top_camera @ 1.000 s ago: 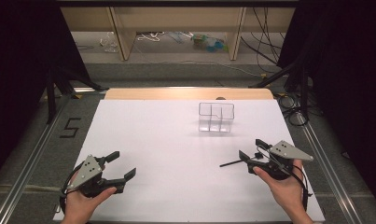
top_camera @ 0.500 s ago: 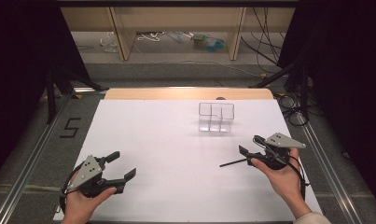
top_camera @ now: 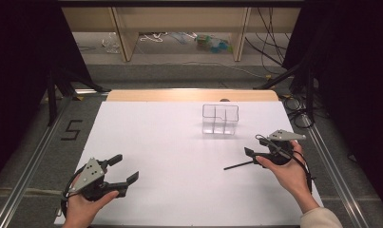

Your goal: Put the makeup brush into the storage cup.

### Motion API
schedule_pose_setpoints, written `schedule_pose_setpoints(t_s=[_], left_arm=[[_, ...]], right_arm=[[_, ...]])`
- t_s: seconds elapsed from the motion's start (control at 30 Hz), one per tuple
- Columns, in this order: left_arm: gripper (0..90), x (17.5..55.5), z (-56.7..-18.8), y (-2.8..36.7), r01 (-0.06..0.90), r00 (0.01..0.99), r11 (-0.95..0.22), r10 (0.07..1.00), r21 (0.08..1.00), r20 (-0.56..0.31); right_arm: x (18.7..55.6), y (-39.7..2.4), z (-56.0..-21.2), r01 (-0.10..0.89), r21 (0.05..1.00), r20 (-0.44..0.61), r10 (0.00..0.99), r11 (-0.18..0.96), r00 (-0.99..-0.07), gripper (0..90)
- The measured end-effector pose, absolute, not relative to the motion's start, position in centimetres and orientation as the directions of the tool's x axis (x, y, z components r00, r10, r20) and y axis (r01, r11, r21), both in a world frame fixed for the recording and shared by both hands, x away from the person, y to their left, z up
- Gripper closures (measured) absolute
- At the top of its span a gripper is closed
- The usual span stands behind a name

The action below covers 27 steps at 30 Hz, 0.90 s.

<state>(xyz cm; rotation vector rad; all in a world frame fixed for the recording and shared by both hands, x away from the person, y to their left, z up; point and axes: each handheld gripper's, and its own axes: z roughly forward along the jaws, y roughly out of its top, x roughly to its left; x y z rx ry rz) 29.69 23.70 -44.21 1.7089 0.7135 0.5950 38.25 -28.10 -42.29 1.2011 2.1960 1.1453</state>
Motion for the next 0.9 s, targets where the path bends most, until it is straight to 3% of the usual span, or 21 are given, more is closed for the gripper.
schedule_pose_setpoints(t_s=[0.37, 0.67, 0.9], left_arm=[[16.4, 29.7, -44.3, 23.6, 0.172, 0.688, -0.177, 0.726, 0.969, 0.011], [16.5, 29.7, -44.4, 23.6, 0.177, 0.69, -0.175, 0.724, 0.969, 0.005], [16.6, 29.8, -44.3, 23.7, 0.169, 0.694, -0.186, 0.72, 0.968, 0.017]], right_arm=[[39.6, -27.8, -42.1, 0.57, 0.718, 0.038, 0.795, 0.4, -0.606, 28.4], [40.9, -27.7, -42.8, 0.547, 0.692, -0.018, 0.768, 0.472, -0.64, 28.3], [41.9, -27.1, -42.9, 0.597, 0.598, 0.008, 0.741, 0.535, -0.671, 29.0]])
